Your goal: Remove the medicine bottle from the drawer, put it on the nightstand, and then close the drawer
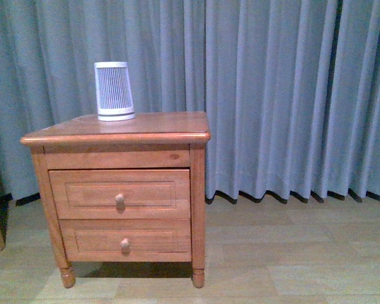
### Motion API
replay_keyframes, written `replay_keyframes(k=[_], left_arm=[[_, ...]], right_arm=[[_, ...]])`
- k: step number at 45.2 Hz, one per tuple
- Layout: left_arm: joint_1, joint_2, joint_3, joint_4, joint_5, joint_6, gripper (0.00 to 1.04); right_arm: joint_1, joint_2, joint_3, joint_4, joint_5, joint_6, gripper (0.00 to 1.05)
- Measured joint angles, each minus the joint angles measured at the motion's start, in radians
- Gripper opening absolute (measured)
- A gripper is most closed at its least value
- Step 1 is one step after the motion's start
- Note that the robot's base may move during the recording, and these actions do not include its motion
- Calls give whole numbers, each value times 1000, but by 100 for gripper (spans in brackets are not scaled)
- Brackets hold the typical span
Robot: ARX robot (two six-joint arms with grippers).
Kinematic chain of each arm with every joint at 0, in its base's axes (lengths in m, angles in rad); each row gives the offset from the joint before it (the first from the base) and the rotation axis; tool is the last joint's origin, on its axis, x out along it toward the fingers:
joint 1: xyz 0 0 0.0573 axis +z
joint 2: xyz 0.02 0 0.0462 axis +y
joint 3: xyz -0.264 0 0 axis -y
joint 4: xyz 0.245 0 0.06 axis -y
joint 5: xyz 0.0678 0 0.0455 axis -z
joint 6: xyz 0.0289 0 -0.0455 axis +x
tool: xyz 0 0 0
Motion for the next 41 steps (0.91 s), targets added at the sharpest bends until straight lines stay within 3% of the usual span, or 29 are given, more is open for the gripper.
replay_keyframes(k=[25, 29, 32, 41], left_arm=[[0, 0, 0, 0, 1, -1, 98], [41, 124, 26, -49, 124, -128, 98], [59, 272, 26, 93, 140, -166, 98], [83, 979, 130, 738, 122, -173, 98]], right_arm=[[1, 0, 0, 0, 0, 0, 98], [1, 0, 0, 0, -1, 0, 98], [1, 0, 0, 0, 0, 0, 98], [1, 0, 0, 0, 0, 0, 98]])
